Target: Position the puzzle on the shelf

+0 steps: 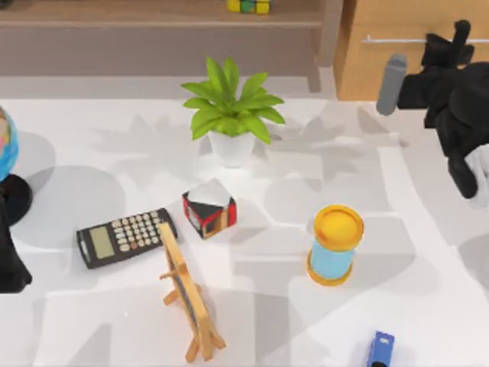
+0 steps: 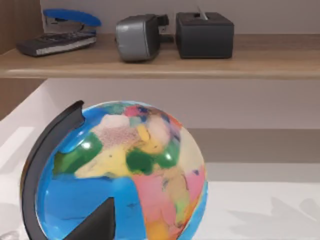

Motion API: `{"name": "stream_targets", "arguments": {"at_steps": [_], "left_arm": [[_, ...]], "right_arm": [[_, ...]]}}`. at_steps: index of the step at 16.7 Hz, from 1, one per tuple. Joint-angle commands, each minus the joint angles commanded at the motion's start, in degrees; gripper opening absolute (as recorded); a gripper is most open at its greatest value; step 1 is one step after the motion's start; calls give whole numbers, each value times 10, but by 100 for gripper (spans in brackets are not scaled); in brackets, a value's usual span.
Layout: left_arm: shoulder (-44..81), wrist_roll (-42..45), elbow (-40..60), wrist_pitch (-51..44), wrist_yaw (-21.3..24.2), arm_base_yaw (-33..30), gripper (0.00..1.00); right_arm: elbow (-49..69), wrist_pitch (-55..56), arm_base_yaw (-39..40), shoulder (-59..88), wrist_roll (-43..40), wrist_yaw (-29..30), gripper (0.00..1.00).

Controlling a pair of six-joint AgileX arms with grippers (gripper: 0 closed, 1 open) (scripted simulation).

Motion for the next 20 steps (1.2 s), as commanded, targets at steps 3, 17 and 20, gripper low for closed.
{"name": "stream_targets", "arguments": {"at_steps": [3,17,20], "left_arm": [[0,0,0,0,0,0,100],[0,0,0,0,0,0,100],[0,0,0,0,0,0,100]], "right_arm": [[0,0,0,0,0,0,15],[0,0,0,0,0,0,100],[0,0,0,0,0,0,100]]}}
